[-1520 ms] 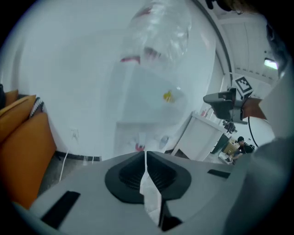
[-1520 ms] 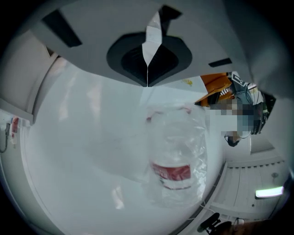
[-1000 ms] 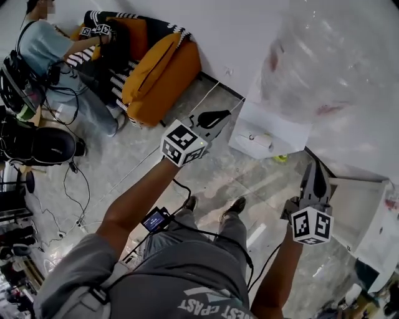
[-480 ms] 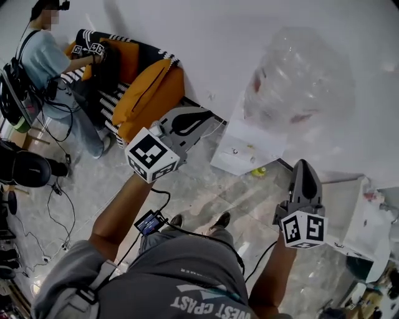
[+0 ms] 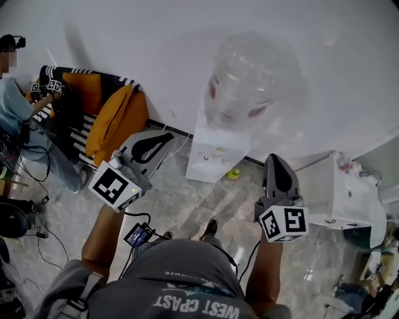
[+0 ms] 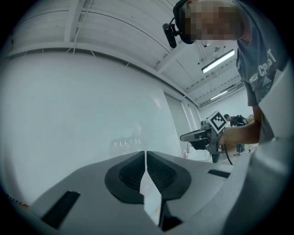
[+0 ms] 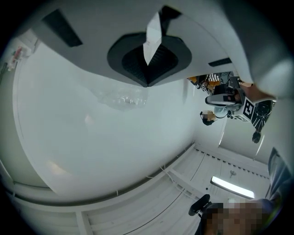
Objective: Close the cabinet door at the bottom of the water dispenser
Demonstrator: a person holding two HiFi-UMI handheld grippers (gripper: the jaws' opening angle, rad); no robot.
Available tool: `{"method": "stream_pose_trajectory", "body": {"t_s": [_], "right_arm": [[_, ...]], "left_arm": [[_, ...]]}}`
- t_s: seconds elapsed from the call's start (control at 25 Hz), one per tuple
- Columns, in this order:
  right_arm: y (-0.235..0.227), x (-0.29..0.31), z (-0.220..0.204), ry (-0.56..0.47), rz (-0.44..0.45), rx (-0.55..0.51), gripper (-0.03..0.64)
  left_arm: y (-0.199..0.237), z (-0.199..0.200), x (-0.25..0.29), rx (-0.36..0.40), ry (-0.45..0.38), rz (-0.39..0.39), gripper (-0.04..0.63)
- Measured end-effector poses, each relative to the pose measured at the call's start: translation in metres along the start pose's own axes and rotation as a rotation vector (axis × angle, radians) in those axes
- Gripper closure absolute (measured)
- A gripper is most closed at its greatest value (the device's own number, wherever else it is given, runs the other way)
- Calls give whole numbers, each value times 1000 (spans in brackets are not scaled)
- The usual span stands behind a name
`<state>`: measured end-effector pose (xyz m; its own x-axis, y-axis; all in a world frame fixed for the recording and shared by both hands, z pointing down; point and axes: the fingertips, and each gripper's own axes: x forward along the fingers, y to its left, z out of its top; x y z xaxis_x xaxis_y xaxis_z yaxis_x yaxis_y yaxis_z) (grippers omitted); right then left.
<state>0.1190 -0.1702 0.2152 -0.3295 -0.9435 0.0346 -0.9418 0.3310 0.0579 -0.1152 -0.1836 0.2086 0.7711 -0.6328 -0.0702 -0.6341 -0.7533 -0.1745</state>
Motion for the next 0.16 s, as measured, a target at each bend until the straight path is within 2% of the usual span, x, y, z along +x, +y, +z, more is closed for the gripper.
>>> {"method": "stream_pose_trajectory", "body": {"t_s": [0.16], "right_arm": [[21, -10, 1, 3, -5, 1, 592]], "left_arm": [[-3, 6, -25, 8, -11, 1, 568]]}}
